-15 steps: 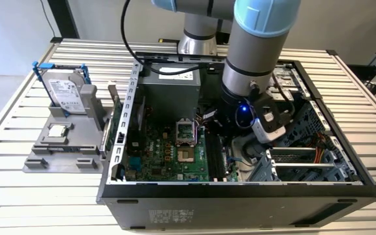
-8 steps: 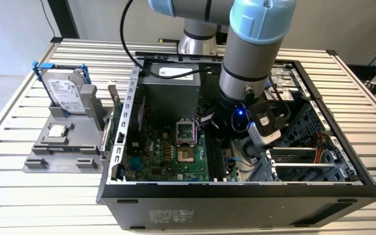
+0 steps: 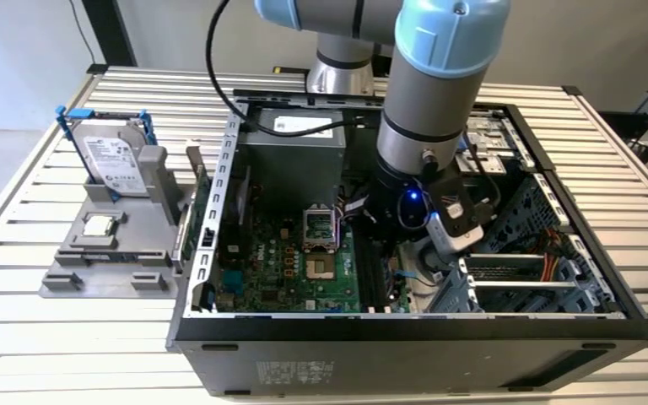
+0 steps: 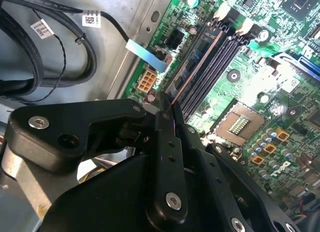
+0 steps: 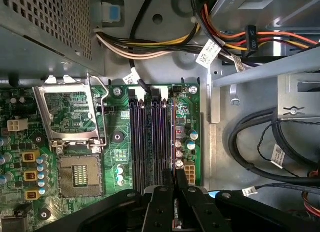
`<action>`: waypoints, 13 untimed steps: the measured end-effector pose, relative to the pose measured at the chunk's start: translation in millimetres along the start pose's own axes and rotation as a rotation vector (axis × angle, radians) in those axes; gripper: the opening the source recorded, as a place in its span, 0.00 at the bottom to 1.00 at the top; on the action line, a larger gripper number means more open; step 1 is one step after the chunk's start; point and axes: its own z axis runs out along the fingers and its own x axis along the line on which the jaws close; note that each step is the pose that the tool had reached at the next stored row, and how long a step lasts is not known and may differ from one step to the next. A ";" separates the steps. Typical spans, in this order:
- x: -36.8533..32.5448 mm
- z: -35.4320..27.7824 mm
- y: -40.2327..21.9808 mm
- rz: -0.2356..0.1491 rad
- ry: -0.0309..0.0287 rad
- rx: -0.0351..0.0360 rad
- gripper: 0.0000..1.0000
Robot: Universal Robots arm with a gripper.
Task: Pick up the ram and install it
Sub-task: 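Insert the ram into the slot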
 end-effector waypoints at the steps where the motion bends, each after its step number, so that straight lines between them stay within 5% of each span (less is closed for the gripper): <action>1: 0.4 0.0 -0.7 0.001 0.0000 0.0000 0.00; 13: 1.4 1.8 -4.3 0.005 0.0001 0.0002 0.00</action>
